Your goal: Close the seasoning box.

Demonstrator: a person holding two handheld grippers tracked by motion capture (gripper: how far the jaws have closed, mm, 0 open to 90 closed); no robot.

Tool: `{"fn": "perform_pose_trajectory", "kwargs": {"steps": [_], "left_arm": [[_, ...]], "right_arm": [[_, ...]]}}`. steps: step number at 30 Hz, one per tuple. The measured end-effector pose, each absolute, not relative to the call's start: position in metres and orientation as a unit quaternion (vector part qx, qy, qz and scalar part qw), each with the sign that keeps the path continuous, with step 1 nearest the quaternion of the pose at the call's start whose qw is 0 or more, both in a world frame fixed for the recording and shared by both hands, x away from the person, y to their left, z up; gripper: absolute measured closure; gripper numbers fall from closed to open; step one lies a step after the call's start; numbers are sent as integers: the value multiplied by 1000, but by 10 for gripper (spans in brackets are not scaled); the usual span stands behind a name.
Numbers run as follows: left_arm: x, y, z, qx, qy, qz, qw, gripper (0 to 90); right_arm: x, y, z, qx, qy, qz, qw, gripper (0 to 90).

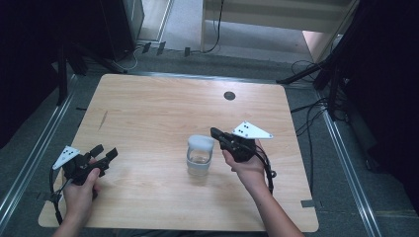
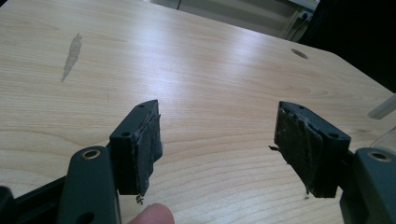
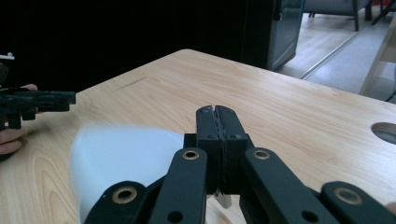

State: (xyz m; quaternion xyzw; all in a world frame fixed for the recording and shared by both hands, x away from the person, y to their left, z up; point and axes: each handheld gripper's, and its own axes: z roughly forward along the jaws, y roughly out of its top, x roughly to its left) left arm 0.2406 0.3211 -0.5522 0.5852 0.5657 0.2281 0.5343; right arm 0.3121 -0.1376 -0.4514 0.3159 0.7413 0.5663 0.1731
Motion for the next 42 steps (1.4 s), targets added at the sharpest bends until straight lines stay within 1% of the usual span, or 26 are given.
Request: {"fn": "perform_pose_trajectory", "kwargs": {"steps": [1, 3, 4, 5, 7, 8, 9, 12, 14, 15, 16, 18, 26, 34, 36, 42], "left_arm": [[241, 321, -552, 586, 565, 229, 533, 317], [241, 321, -552, 586, 565, 229, 533, 317], [241, 321, -552, 586, 565, 229, 533, 317], [240, 321, -552, 586, 565, 229, 533, 317], [240, 321, -552, 586, 566, 229, 533, 317], [240, 322, -552, 585, 566, 228, 533, 317], [240, 321, -552, 585, 568, 229, 533, 315], [240, 321, -552, 585, 567, 231, 532, 303], [240, 321, -552, 585, 567, 231, 532, 302], [240, 321, -552, 585, 567, 231, 532, 301], [240, 320, -552, 585, 567, 233, 531, 301], [240, 320, -552, 584, 568, 233, 531, 300], [240, 320, -552, 582, 572, 237, 527, 289], [239, 320, -552, 580, 574, 240, 526, 287], [239, 321, -552, 580, 574, 240, 526, 287], [239, 321, -552, 579, 575, 240, 526, 287]], "right_arm": [[310, -140, -452, 321, 738, 567, 175, 897], [309, -150, -453, 333, 728, 570, 187, 838], [309, -150, -453, 333, 728, 570, 187, 838], [309, -158, -455, 349, 718, 566, 205, 681], [309, -168, -456, 371, 707, 560, 221, 529], [309, -168, -456, 371, 707, 560, 221, 529], [309, -179, -459, 398, 698, 546, 237, 345], [303, -195, -465, 425, 688, 521, 273, 140], [300, -206, -471, 437, 686, 510, 281, 95], [300, -206, -471, 437, 686, 510, 281, 95], [295, -215, -477, 448, 682, 493, 302, 73], [290, -226, -484, 455, 680, 486, 308, 73], [276, -262, -508, 490, 673, 461, 306, 72], [261, -295, -524, 511, 671, 446, 300, 72], [254, -309, -529, 525, 665, 441, 297, 73], [239, -333, -540, 551, 652, 436, 285, 87]]}}
